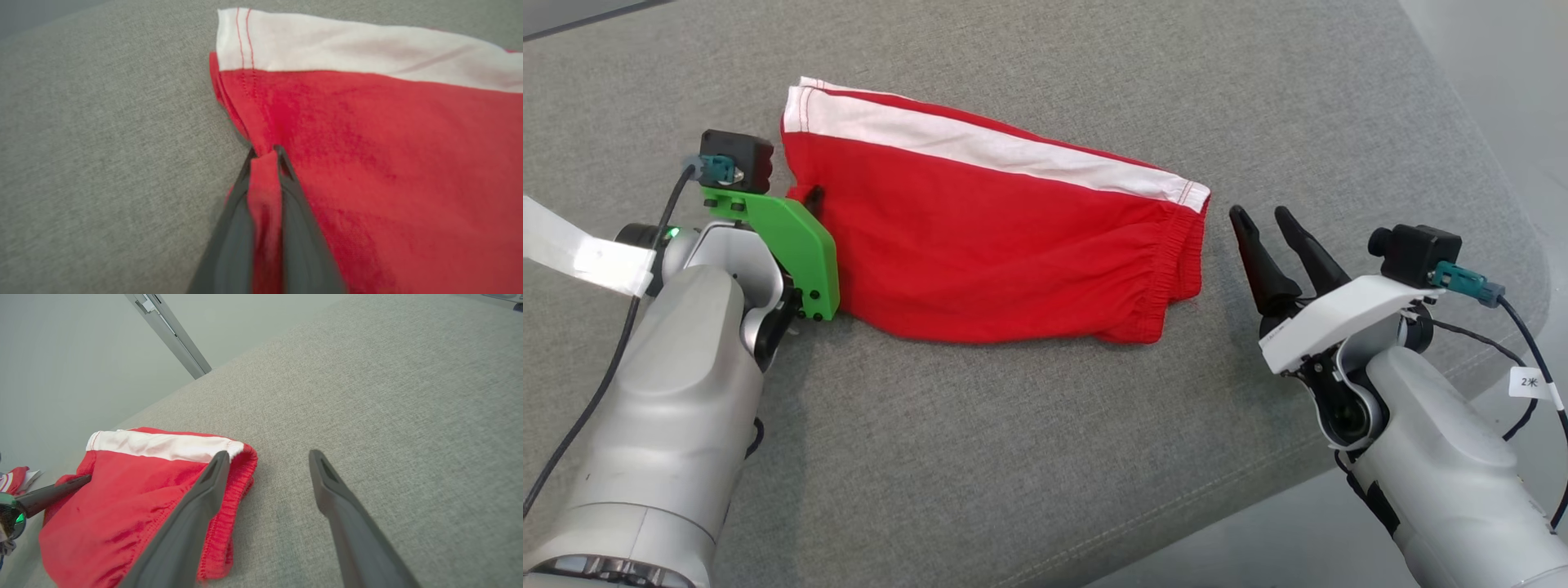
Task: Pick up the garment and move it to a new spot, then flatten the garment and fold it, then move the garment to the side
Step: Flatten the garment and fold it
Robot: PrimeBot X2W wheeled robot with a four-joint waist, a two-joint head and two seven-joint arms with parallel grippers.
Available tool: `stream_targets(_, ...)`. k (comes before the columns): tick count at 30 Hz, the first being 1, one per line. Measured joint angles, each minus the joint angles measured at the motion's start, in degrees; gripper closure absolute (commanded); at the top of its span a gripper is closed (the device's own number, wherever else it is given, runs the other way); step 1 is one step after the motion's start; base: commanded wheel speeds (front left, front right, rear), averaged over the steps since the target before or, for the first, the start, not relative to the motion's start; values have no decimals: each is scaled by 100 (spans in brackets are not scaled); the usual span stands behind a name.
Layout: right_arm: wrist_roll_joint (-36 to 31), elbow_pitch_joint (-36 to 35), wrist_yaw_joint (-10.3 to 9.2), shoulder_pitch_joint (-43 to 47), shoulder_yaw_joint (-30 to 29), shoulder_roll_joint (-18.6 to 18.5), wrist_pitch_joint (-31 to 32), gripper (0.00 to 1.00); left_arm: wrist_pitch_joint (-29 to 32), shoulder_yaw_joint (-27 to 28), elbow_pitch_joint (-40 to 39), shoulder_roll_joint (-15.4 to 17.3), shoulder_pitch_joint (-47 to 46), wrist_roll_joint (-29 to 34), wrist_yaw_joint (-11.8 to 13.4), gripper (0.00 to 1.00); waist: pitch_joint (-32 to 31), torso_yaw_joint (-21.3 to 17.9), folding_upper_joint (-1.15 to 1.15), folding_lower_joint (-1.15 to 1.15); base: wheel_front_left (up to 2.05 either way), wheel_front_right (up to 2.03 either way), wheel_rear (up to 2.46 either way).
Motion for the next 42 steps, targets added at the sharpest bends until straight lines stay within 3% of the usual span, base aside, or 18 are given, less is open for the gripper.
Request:
stream_targets(8, 13, -14, 0, 30, -93, -73, -26, 0, -31, -58, 69, -107, 3, -100, -41, 100, -98, 108, 0, 0, 0, 0, 0)
stream_targets(17, 42, -12, 0, 183, -154, -219, -46, 0, -641, 323, 49, -258, 430, -494, -36, 100, -298, 418, 0, 0, 0, 0, 0)
stream_targets(28, 51, 64, 0, 519, -180, -502, -52, 0, -1384, 690, -77, -464, 1390, -959, 322, 100, -697, 1013, 0, 0, 0, 0, 0)
stream_targets(36, 48, 105, 0, 551, 91, -524, 57, 0, -1579, 599, -297, -492, 1968, -1185, 474, 100, -1026, 1389, 0, 0, 0, 0, 0)
stream_targets(41, 78, 183, 0, 503, 270, -459, 324, 0, -1631, 247, -699, -481, 2193, -1416, 480, 100, -1210, 1560, 0, 0, 0, 0, 0)
stream_targets(42, 108, 209, 0, 472, 301, -443, 386, 0, -1688, 208, -800, -481, 2234, -1454, 480, 96, -1241, 1589, 0, 0, 0, 0, 0)
